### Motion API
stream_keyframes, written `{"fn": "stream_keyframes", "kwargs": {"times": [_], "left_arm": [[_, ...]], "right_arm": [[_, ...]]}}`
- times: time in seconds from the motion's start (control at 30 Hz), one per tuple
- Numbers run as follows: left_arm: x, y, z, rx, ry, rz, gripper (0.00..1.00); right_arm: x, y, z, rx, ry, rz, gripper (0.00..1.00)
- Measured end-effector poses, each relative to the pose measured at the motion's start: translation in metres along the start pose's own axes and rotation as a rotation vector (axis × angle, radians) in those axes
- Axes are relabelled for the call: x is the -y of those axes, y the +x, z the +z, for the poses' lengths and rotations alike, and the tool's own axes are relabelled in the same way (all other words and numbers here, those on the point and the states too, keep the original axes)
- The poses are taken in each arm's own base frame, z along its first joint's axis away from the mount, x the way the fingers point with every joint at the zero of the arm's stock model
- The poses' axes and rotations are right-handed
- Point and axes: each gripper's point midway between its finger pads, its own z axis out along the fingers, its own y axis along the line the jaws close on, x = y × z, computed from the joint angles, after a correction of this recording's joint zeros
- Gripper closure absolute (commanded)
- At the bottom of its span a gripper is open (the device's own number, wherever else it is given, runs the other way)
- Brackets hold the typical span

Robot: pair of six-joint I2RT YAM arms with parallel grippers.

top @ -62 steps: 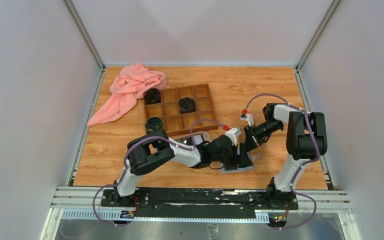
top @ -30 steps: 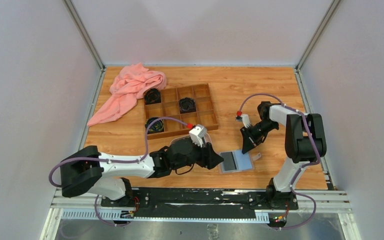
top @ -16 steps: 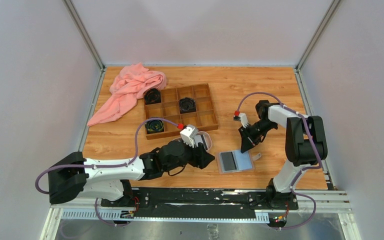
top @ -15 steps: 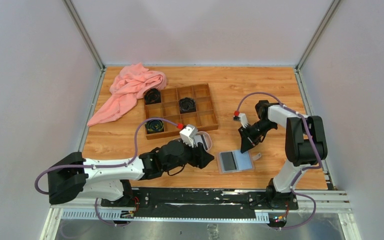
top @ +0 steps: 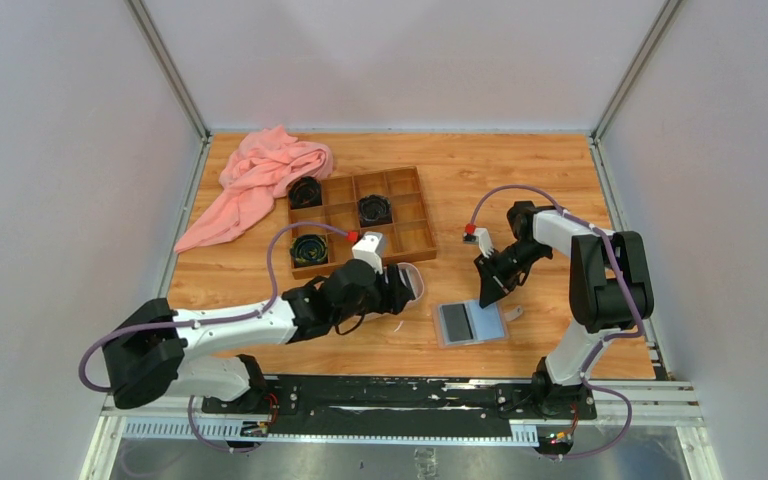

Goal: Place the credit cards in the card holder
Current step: Pick up the credit card from the storage box.

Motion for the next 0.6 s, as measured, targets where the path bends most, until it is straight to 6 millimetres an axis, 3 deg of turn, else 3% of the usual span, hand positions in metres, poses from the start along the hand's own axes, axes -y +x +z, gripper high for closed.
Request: {"fn": "stream_keyframes", "kwargs": {"times": [0.13, 0.3, 0.6], "left_arm": [[-0.016, -0.007, 0.016, -0.013, -0.122, -0.023, 0.41], [-0.019, -0.017, 0.036, -0.026, -0.245, -0.035, 0.42], [-0.044, 0.005, 0.046, -0.069, -0.355, -0.049, 0.44]], "right_arm": [[0.0, 0.0, 0.0, 0.0, 0.0, -0.004, 0.89], [0.0, 0.0, 0.0, -0.001, -0.001, -0.006, 0.89], [0.0, 0.0, 0.0, -0.002, -0.003, -0.007, 0.89]]}}
